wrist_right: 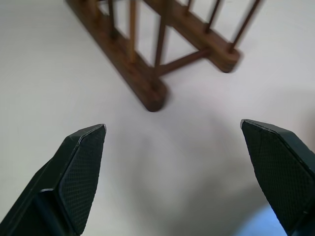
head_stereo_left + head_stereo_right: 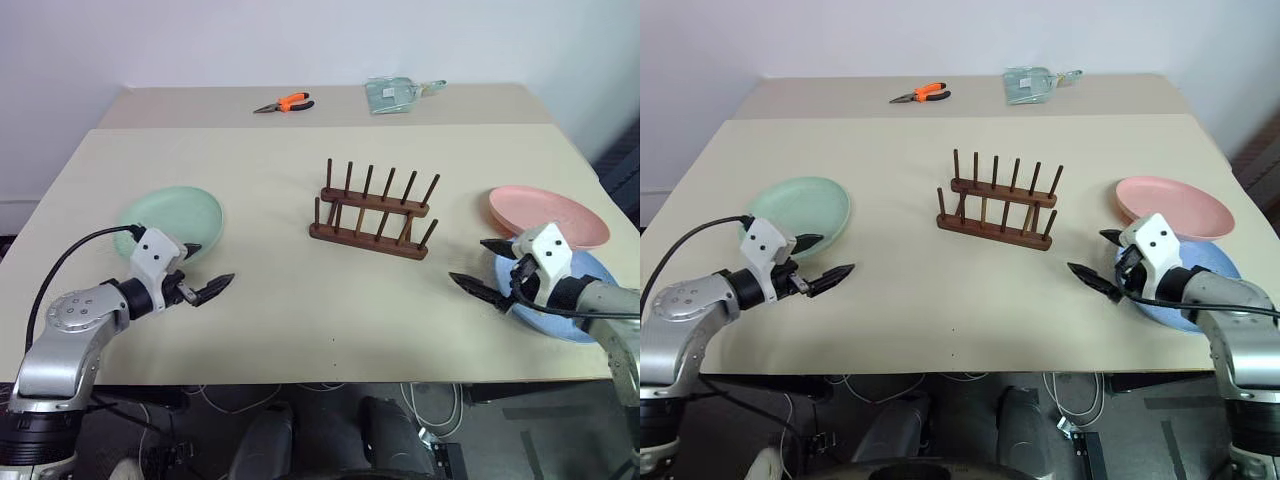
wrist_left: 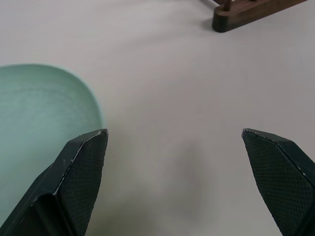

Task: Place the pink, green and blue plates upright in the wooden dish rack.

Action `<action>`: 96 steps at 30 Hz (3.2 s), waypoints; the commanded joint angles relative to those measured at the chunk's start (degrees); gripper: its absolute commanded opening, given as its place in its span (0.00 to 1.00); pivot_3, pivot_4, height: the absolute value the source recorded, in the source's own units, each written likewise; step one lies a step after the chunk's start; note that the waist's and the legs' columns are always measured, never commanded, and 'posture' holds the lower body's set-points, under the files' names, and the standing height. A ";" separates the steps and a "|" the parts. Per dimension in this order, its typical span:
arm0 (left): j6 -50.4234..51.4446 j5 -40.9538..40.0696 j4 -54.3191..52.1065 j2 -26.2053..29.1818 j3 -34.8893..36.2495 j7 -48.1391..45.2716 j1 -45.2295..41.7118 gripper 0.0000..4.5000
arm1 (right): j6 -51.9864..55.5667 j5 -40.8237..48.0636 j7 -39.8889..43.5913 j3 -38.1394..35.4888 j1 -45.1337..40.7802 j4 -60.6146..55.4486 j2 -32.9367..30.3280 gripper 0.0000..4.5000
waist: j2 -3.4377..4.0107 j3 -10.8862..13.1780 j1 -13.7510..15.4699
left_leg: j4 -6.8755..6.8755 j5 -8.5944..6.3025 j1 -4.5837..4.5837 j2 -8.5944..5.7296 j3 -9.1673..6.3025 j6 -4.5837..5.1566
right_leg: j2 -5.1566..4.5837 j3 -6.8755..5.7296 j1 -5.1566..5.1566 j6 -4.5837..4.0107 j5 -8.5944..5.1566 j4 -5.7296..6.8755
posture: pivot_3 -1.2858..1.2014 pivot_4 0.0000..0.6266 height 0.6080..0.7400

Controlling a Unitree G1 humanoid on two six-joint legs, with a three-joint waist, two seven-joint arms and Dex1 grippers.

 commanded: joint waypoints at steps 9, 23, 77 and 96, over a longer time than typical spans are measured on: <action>-4.88 2.22 10.76 -3.42 -7.73 -3.82 -9.88 0.99 | 0.10 1.95 -0.05 0.71 -2.50 -1.18 0.60 1.00 | 0.00 0.00 0.34 | -0.01 0.00 0.01 -0.02 0.00 0.00 | 0.02 -0.01 0.00 -0.08 0.07 0.01 | 0.52 0.24 1.00; -33.18 19.16 78.47 -23.64 -21.68 -11.68 -53.79 0.99 | 4.19 0.11 -12.90 -1.80 12.94 -22.50 6.96 1.00 | -0.28 0.01 0.25 | 0.02 -0.03 -0.07 -0.11 -0.03 0.07 | 0.00 -0.09 0.02 0.21 0.17 -0.06 | 0.52 0.24 1.00; 3.10 15.86 3.59 -20.06 -27.46 -3.88 -12.38 0.01 | 2.63 -15.30 -15.00 12.35 9.90 -10.22 3.99 0.00 | -0.44 -0.11 0.26 | 0.18 -0.05 0.07 -0.06 -0.09 0.09 | -0.02 -0.05 0.22 0.11 -0.04 0.04 | 0.52 0.24 1.00; -3.69 15.44 12.83 -23.11 -22.86 7.45 -16.94 0.00 | 0.06 -16.99 -14.29 8.20 -2.07 -7.89 3.77 0.39 | -0.28 -0.22 0.31 | 0.27 -0.04 0.06 -0.08 -0.12 0.07 | 0.05 -0.05 0.17 0.18 0.13 0.16 | 0.52 0.24 1.00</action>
